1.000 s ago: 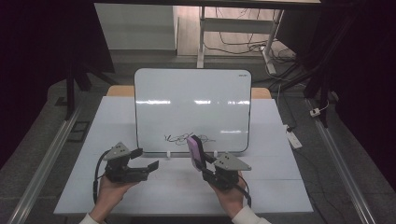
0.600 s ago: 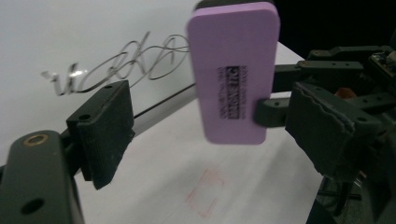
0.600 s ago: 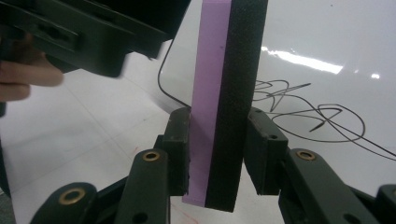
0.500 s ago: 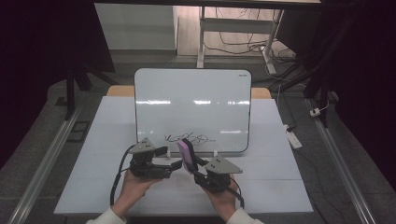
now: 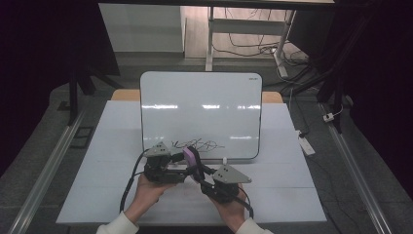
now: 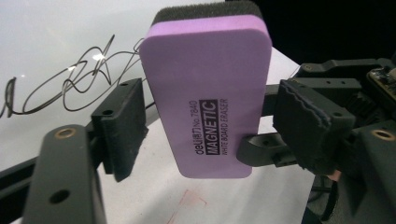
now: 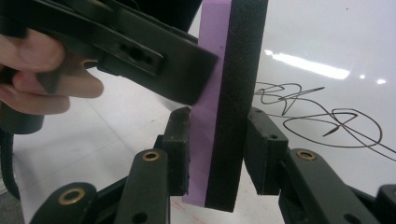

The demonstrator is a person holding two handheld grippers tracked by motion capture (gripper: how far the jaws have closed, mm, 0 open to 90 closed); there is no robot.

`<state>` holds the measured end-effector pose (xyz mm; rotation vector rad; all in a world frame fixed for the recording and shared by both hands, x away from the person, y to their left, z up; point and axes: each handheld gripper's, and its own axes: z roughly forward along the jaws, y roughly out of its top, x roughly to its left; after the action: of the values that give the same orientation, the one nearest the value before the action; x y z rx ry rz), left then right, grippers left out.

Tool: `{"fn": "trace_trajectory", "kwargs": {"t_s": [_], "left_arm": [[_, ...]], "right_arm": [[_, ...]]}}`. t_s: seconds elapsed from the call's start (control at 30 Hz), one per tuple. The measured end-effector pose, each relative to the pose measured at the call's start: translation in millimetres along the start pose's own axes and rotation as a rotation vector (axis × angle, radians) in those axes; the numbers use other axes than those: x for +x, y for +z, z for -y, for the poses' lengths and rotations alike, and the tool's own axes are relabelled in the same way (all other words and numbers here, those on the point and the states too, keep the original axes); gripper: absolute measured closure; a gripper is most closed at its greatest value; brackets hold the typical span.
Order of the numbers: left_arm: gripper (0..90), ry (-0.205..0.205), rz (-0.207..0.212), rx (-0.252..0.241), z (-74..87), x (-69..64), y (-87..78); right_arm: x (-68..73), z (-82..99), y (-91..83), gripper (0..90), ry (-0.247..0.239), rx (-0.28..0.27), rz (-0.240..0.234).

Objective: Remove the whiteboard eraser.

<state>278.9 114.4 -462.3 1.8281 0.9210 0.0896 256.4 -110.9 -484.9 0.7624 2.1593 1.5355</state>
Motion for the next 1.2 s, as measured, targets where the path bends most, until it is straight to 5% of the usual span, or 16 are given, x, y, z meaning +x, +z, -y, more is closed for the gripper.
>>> {"fn": "trace_trajectory", "kwargs": {"t_s": [0.27,0.97,1.2], "left_arm": [[38.8,0.002,0.021,0.003,0.0,1.1,1.0],[41.0,0.014,0.021,0.000,0.7,2.2,1.7],[41.2,0.027,-0.009,-0.013,-0.8,6.3,-9.4]], "right_arm": [[1.5,-0.5,-1.3,63.7,-0.012,-0.027,-0.008],[-2.7,0.4,1.5,62.4,0.005,-0.024,-0.043],[-11.2,-0.8,-10.7,48.0,0.023,-0.032,-0.046]]}}
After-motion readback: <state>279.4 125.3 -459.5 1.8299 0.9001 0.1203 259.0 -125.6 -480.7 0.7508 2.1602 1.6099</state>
